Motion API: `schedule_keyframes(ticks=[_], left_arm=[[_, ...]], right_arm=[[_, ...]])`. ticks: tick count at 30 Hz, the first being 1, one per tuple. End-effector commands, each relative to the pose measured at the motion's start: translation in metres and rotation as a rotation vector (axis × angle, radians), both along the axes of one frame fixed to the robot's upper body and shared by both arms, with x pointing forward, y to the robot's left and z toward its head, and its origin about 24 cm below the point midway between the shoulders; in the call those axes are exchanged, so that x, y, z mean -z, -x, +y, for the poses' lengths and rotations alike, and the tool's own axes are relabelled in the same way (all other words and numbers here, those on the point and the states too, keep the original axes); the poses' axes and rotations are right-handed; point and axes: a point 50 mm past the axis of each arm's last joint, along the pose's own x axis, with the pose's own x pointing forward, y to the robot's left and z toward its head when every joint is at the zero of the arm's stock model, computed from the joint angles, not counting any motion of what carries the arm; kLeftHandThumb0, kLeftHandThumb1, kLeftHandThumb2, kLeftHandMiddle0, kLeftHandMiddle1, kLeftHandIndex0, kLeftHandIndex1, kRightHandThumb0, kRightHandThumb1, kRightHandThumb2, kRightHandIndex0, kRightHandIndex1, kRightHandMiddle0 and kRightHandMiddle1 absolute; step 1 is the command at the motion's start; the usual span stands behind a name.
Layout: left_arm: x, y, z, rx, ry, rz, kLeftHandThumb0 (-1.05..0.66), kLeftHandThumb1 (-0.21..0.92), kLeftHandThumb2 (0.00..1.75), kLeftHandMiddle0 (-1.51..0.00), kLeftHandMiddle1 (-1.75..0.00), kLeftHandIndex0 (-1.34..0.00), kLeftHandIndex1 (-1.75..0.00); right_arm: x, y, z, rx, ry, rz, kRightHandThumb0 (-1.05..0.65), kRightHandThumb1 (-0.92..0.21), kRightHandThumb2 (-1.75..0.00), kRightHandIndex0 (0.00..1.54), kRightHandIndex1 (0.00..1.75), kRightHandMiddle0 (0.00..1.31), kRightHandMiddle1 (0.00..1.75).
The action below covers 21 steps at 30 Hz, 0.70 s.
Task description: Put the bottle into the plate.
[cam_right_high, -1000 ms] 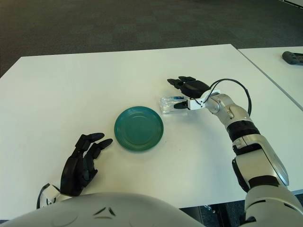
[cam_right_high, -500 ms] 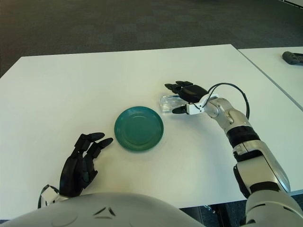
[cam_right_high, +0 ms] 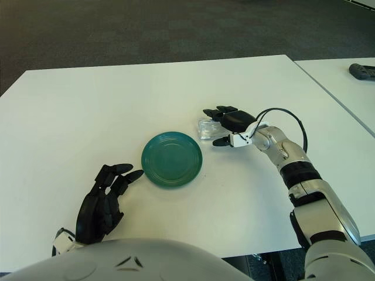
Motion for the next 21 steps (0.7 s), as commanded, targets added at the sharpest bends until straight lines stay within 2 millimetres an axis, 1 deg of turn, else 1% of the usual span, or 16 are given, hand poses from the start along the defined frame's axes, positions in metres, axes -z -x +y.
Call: schedule_keyframes(ticks=[1, 9, 21], left_arm=[[-0.002, 0.002, -0.001, 0.011, 0.015, -0.003, -0.97, 0.92, 0.75, -0.5, -0.71, -0.19, -1.12], [-0.006, 0.005, -0.006, 0.024, 0.056, -0.002, -0.94, 0.92, 0.73, -0.51, -0.71, -0.19, -1.13], [-0.011, 0.01, -0.008, 0.025, 0.067, -0.003, -0.92, 0.92, 0.73, -0.49, -0.69, -0.17, -1.12]], right_arm=[[0.003, 0.001, 0.002, -0.011, -0.002, -0.002, -1.05, -0.92, -0.64, 0.0, 0.0, 0.0, 0.0], [0.009, 0.002, 0.004, -0.022, 0.002, -0.001, -1.05, -0.92, -0.62, 0.0, 0.0, 0.0, 0.0], [0.013, 0.002, 0.005, -0.025, 0.006, 0.002, -1.05, -0.92, -0.61, 0.0, 0.0, 0.0, 0.0]])
